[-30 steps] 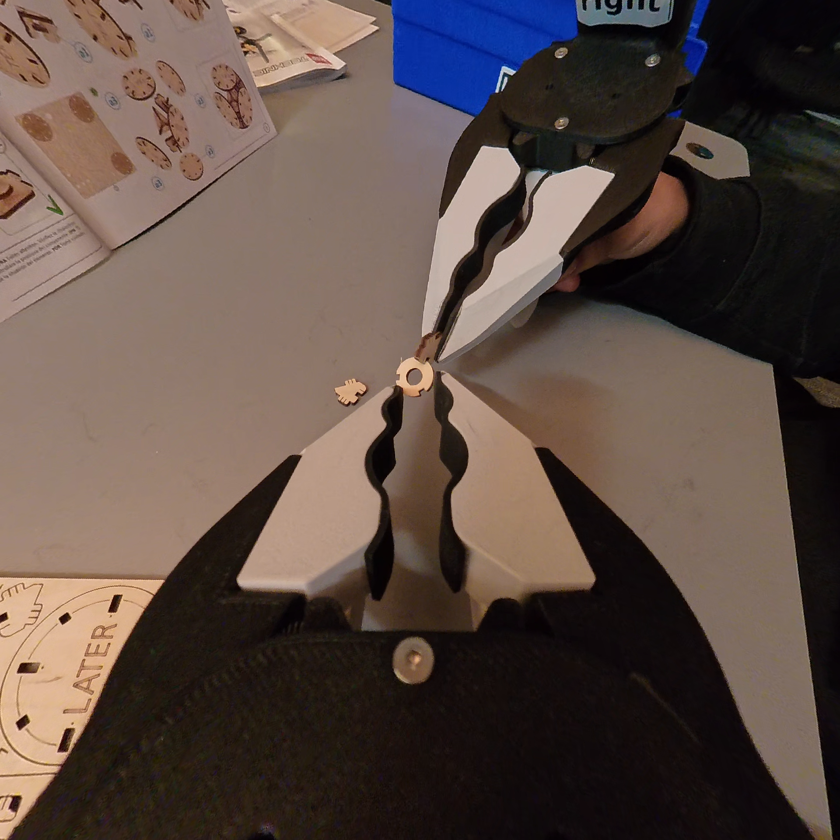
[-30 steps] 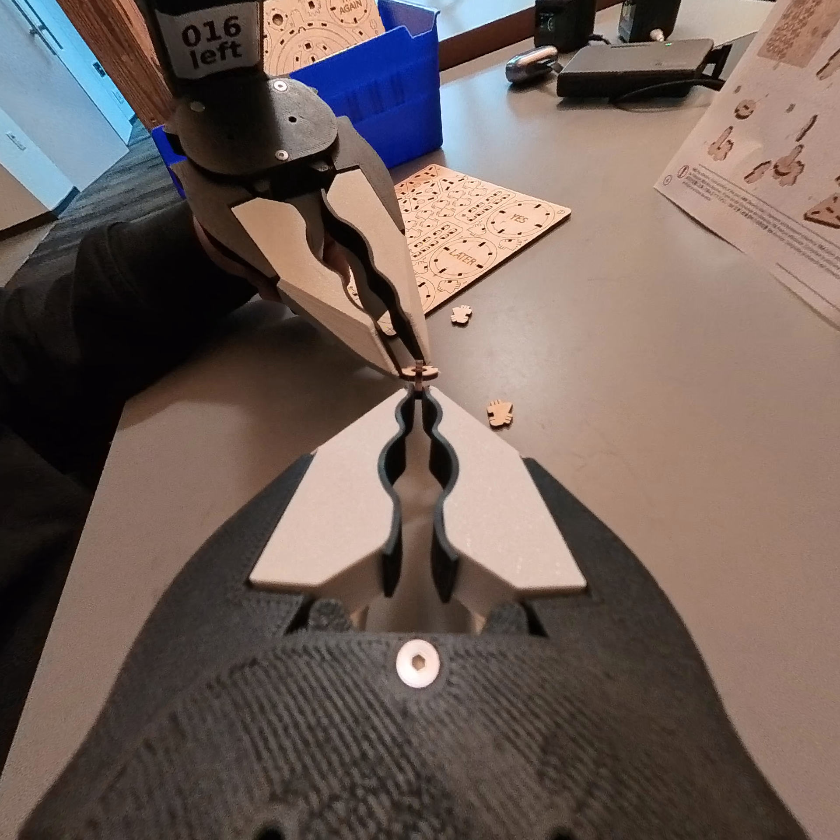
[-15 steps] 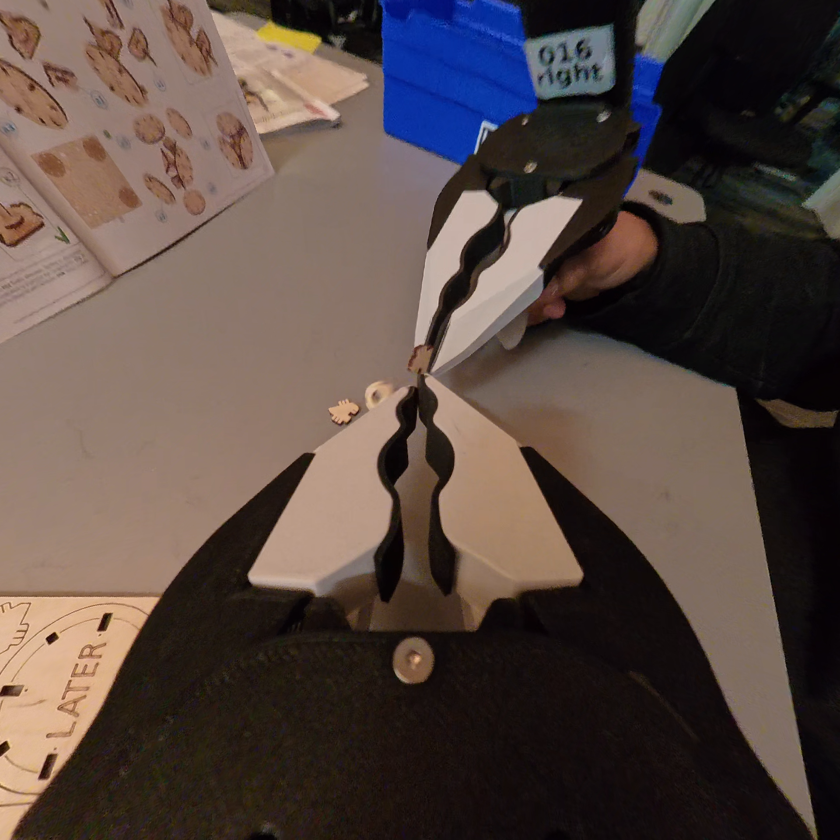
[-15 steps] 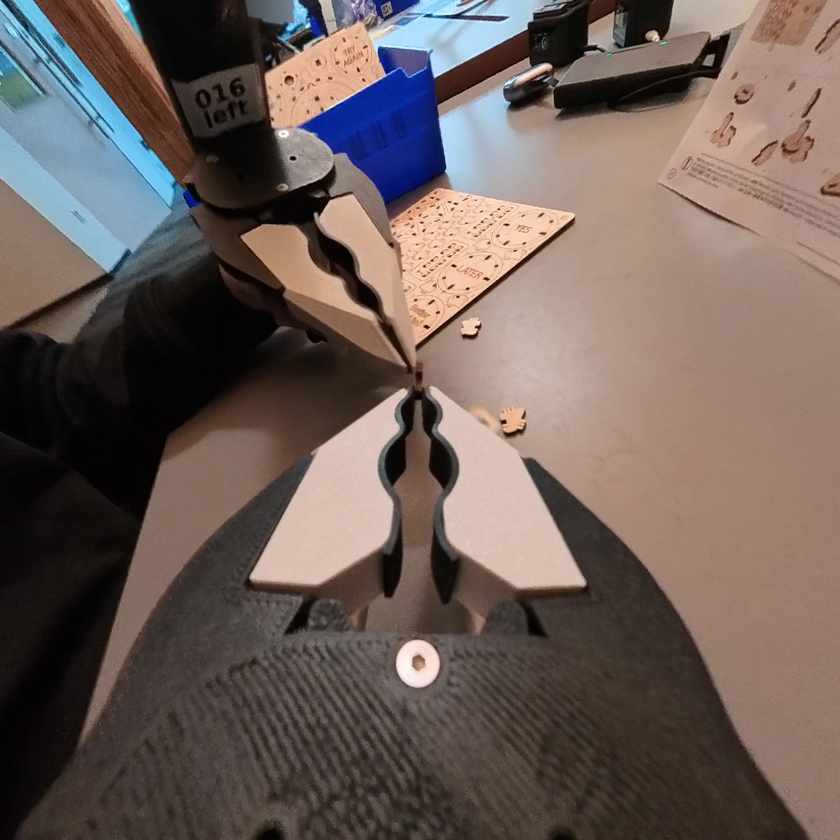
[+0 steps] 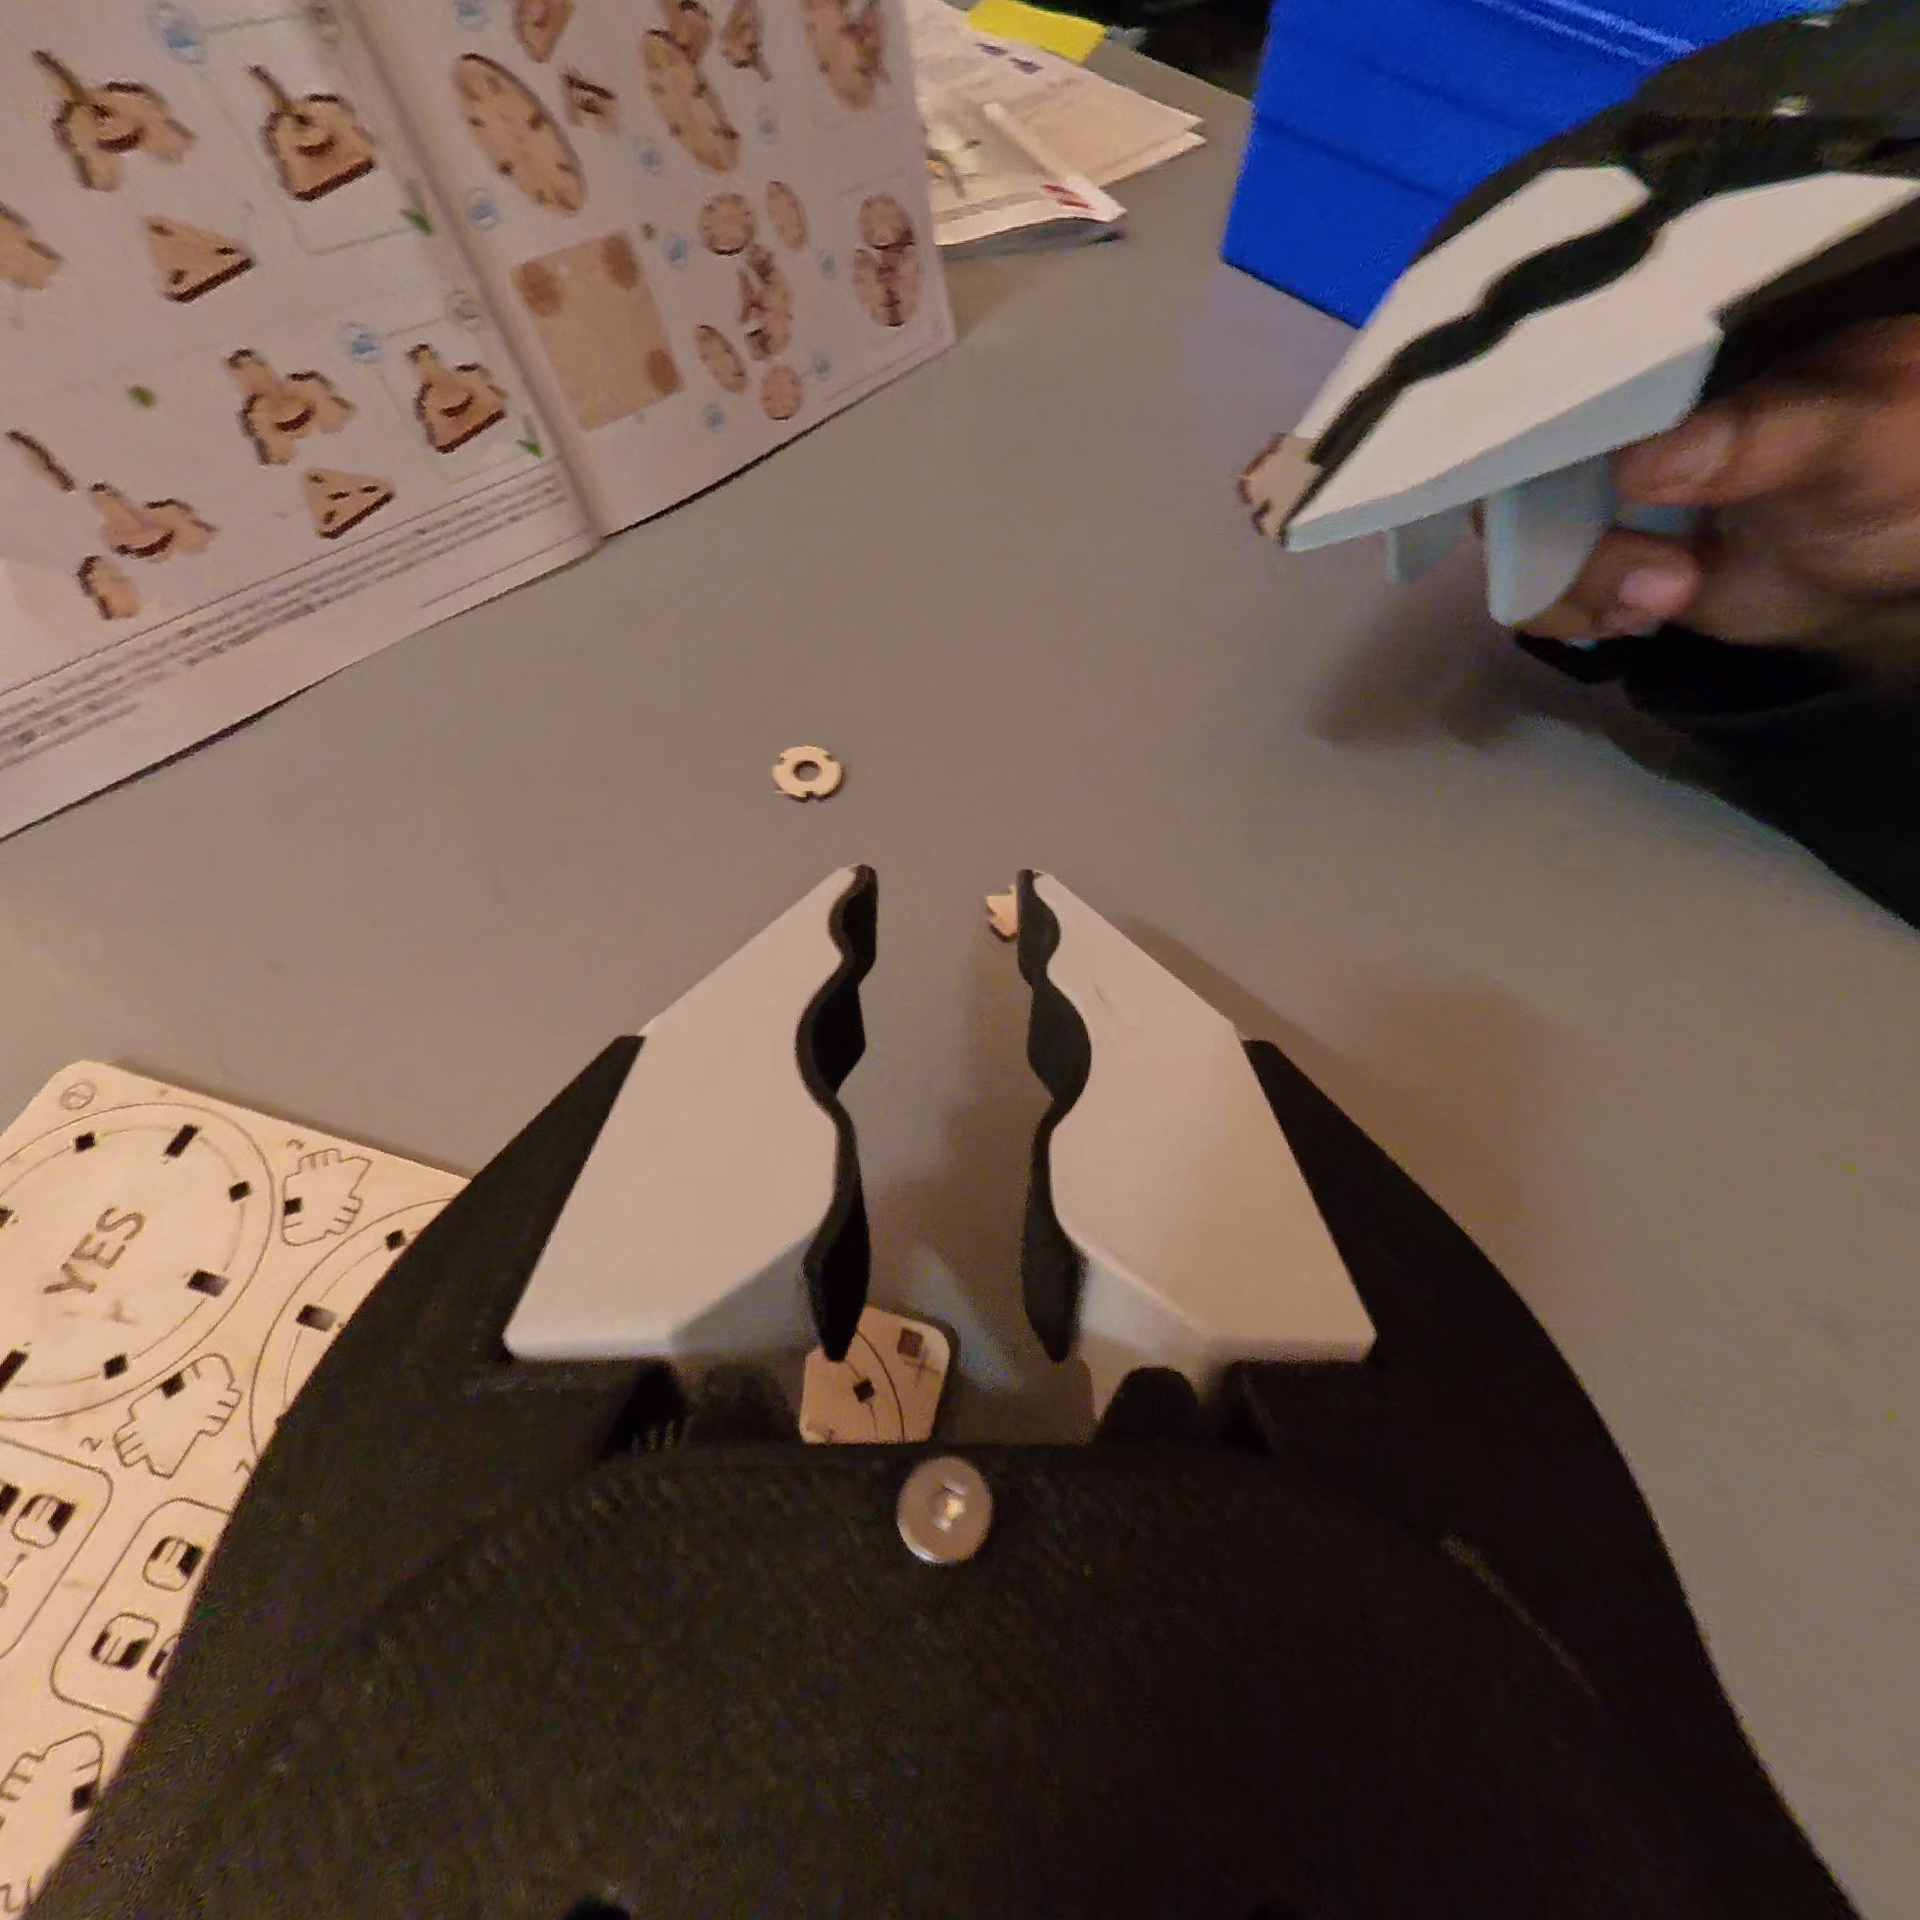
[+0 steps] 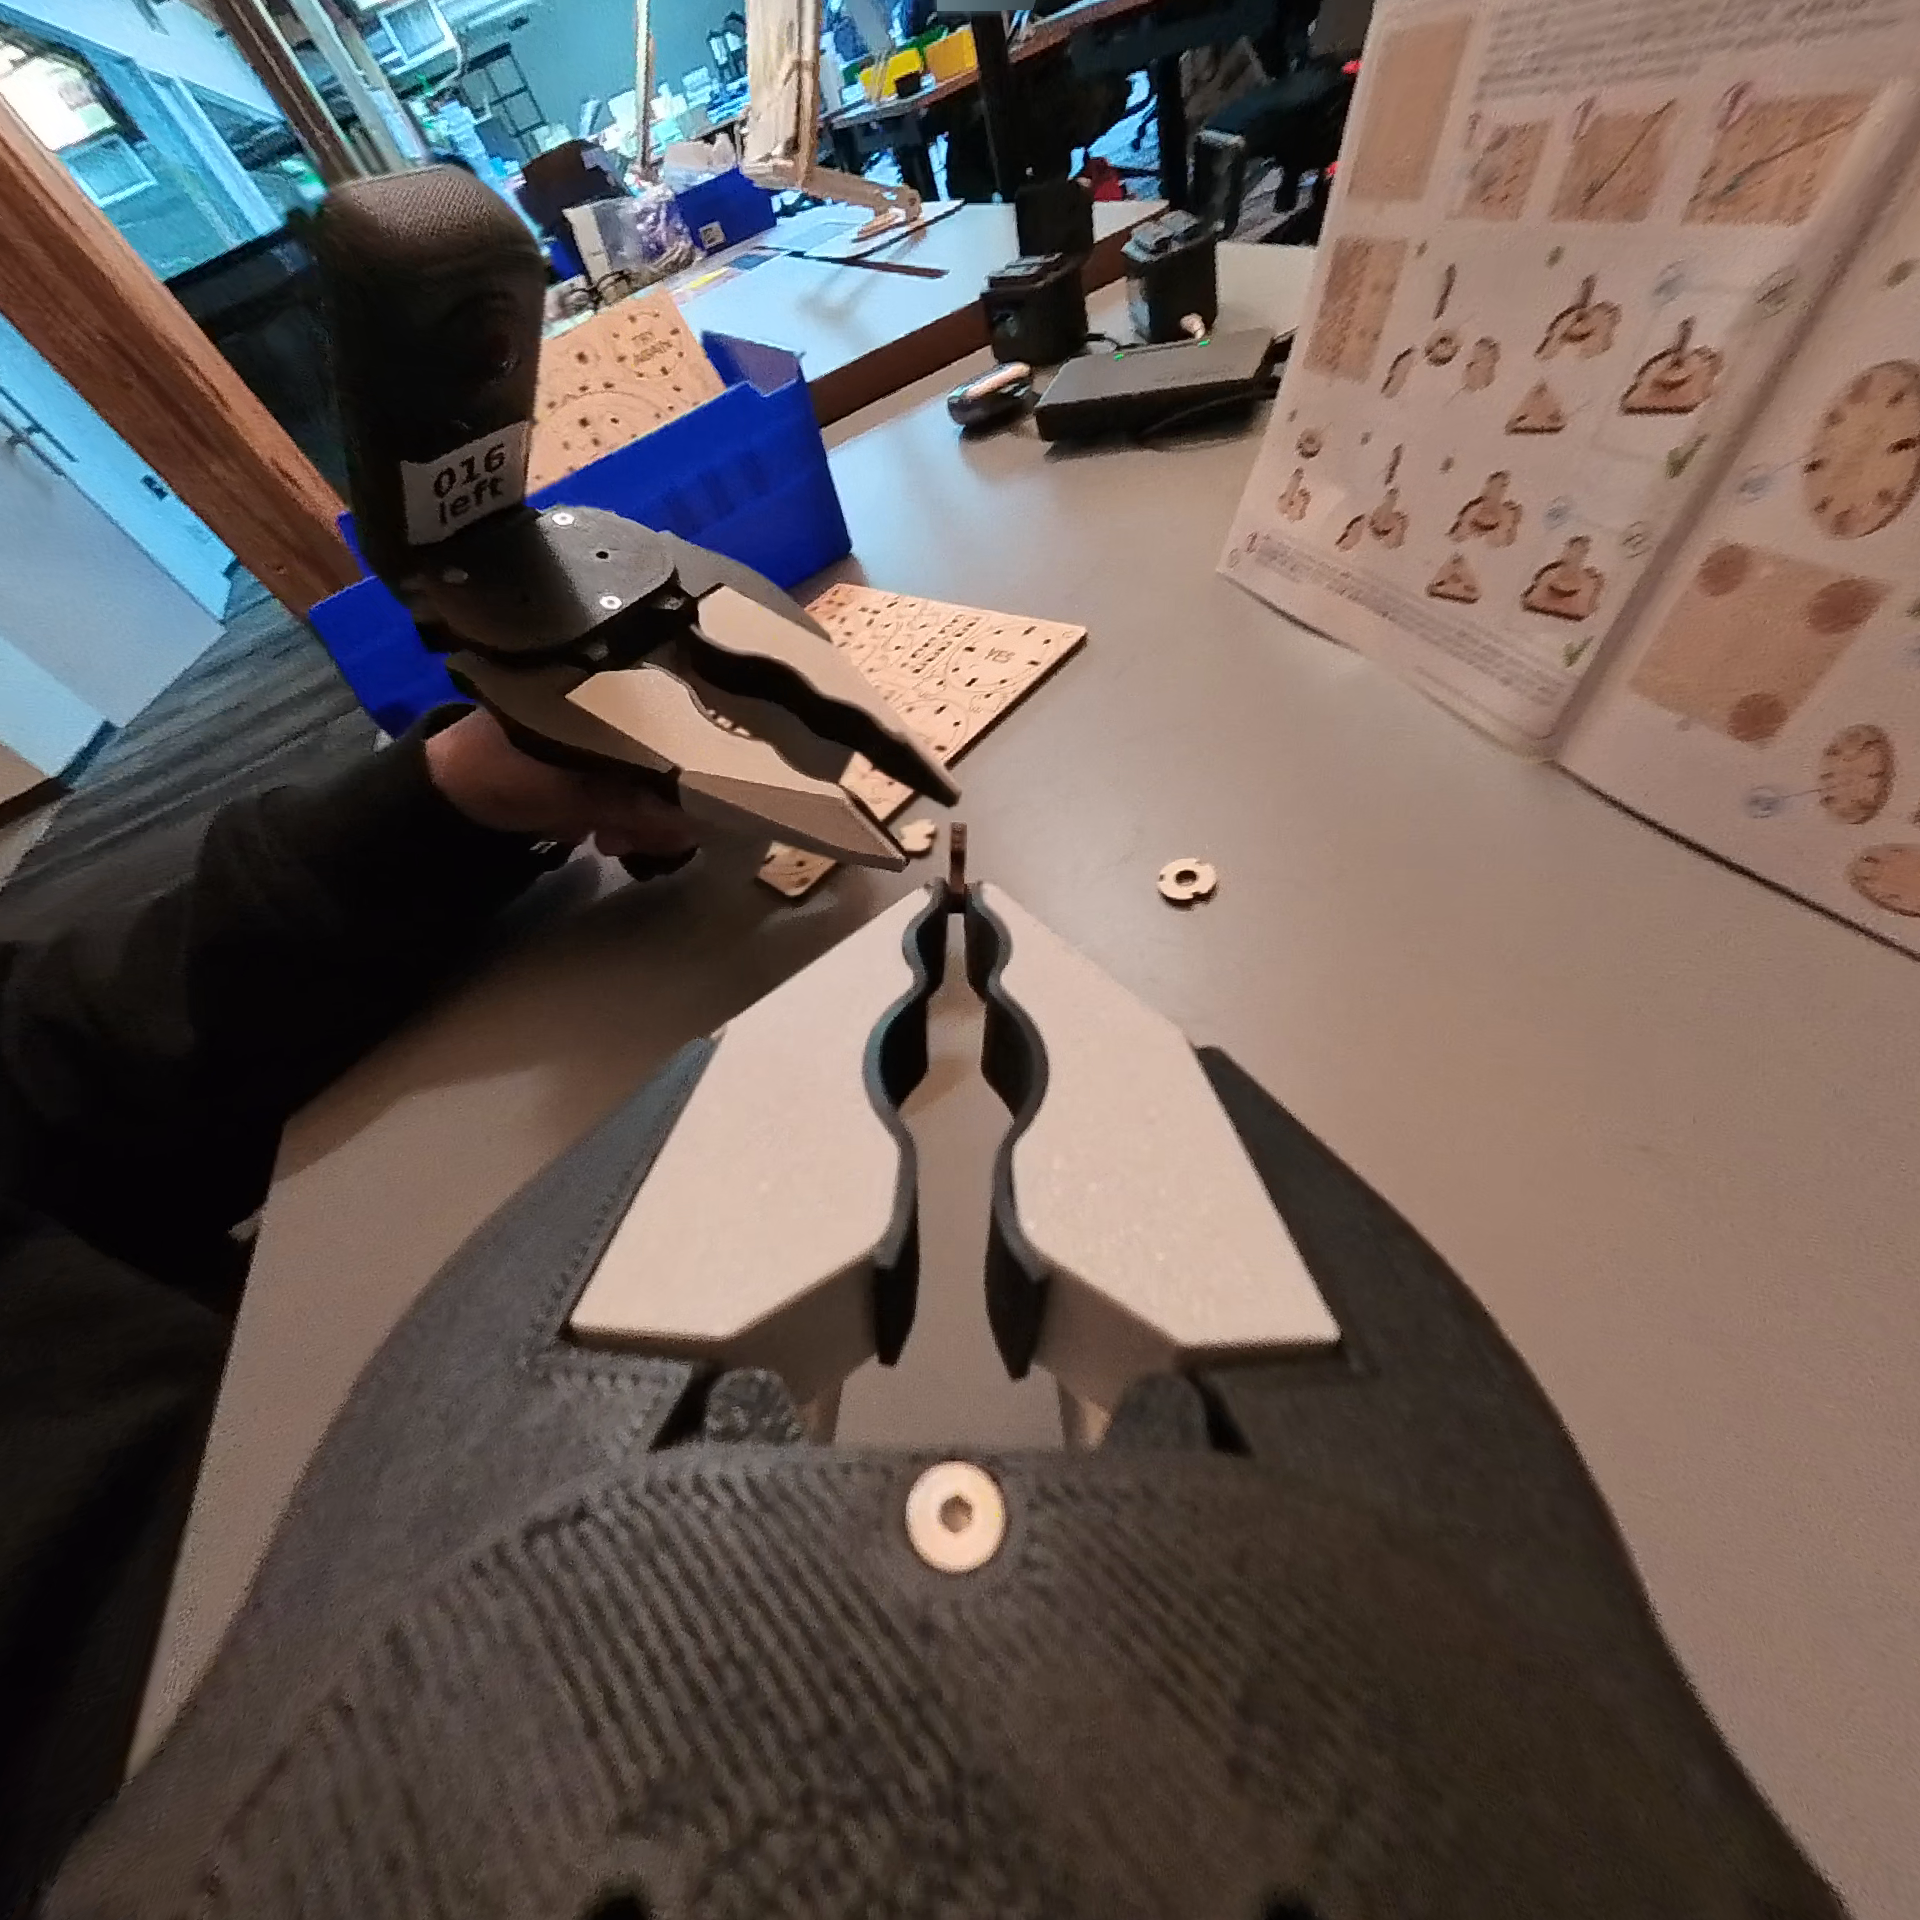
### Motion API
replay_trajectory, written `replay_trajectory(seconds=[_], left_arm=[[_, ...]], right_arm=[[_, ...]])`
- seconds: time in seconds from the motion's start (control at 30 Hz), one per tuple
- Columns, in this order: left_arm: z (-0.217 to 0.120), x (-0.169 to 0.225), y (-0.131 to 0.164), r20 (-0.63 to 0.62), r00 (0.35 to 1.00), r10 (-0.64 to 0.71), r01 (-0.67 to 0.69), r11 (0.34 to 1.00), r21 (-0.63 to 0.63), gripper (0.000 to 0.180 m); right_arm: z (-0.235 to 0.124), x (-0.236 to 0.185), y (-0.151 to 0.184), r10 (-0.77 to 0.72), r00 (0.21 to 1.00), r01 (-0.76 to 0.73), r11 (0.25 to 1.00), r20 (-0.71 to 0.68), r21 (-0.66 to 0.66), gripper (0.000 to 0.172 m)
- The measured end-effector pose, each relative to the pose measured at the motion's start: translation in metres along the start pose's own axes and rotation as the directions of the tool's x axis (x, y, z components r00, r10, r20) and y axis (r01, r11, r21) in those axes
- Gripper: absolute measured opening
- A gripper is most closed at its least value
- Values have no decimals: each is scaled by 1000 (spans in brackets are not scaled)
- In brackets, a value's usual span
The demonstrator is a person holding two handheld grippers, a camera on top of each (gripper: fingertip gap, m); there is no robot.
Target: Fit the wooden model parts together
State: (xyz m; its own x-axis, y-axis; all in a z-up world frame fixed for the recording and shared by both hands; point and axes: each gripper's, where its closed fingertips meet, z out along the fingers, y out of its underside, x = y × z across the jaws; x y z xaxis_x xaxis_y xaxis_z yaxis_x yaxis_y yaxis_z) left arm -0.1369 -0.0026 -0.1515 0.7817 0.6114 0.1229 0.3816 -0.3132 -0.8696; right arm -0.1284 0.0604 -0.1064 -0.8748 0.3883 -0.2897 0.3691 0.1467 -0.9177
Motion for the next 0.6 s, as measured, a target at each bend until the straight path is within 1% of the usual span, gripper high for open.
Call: replay_trajectory(seconds=[0.1,0.2,0.23,0.3,0.37,0.4,0.43,0.5,0.53,0.6], left_arm=[[13,-13,-8,74,996,-54,55,998,-14,39],[33,-25,-12,139,989,-53,63,995,-73,45],[41,-28,-10,157,987,-41,58,993,-106,44],[59,-33,2,176,984,1,37,977,-212,40],[70,-38,9,197,980,39,17,961,-277,36],[72,-39,9,198,979,47,12,959,-284,36],[72,-40,8,202,978,44,15,960,-281,32],[72,-40,8,190,981,21,32,961,-275,30],[72,-38,9,177,984,11,39,960,-276,18],[70,-36,10,167,986,6,42,959,-280,17]], right_arm=[[-2,6,-1,-21,999,21,1000,-35,6,0],[-3,5,-3,-4,1000,5,1000,-22,18,0],[-4,5,-4,0,1000,0,1000,-18,24,0],[-6,6,-6,1,1000,0,999,-20,35,0],[-10,8,-10,1,1000,0,998,-28,56,0],[-12,8,-13,5,1000,-2,997,-30,72,0],[-14,9,-16,9,999,-6,996,-31,88,0],[-18,9,-21,24,999,-22,993,-23,114,0],[-19,8,-22,35,999,-33,992,-12,123,0],[-19,6,-23,59,998,-60,990,16,130,0]])
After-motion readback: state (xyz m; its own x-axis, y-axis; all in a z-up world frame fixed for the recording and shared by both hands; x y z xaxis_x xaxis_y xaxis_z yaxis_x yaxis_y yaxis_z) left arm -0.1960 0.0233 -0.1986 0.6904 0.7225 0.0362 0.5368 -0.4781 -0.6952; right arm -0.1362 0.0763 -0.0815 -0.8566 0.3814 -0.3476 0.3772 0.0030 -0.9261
